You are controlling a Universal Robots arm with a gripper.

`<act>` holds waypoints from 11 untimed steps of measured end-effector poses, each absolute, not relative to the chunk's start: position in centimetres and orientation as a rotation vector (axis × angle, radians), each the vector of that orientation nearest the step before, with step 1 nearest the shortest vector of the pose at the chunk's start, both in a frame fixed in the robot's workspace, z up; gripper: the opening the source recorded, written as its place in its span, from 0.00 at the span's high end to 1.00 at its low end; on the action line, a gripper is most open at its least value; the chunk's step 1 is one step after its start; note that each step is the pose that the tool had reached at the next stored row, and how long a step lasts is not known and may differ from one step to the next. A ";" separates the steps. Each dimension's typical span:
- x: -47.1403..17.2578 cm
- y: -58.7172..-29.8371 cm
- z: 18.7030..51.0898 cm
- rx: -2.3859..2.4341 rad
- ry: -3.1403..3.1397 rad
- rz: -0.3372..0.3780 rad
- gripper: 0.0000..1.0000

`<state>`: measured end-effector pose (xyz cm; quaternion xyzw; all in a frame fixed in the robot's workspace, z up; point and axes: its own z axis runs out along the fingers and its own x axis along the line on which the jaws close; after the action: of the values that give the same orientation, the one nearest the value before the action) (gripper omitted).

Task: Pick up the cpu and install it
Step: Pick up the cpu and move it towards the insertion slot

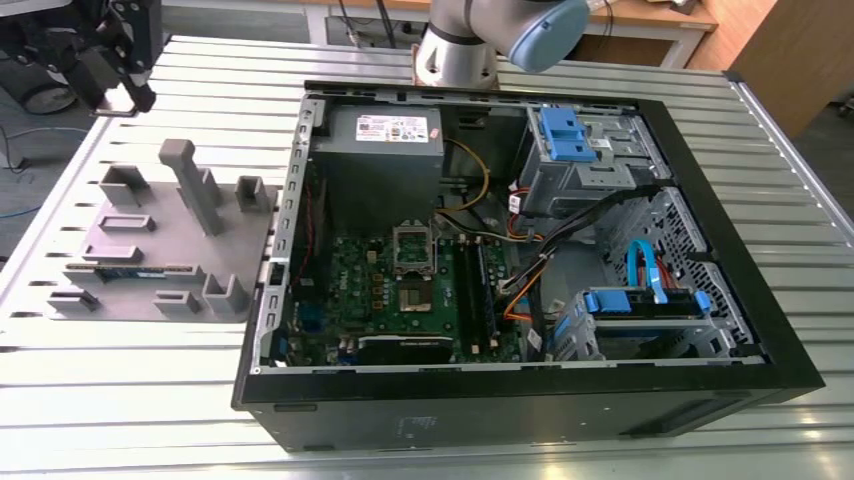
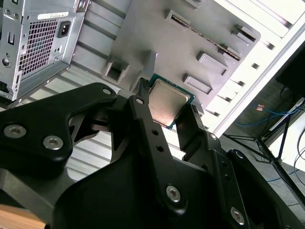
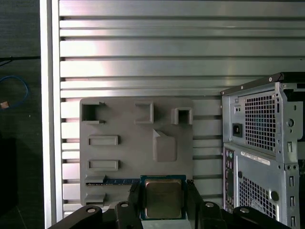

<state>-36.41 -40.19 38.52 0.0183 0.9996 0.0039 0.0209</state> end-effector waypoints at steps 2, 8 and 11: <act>-36.3 -40.2 38.5 0.057 3.099 0.012 0.53; -35.7 -40.2 38.5 0.057 3.099 0.012 0.53; -35.4 -40.2 38.5 0.057 3.099 0.012 0.53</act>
<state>-35.43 -40.18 38.51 0.0183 0.9996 0.0039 0.0210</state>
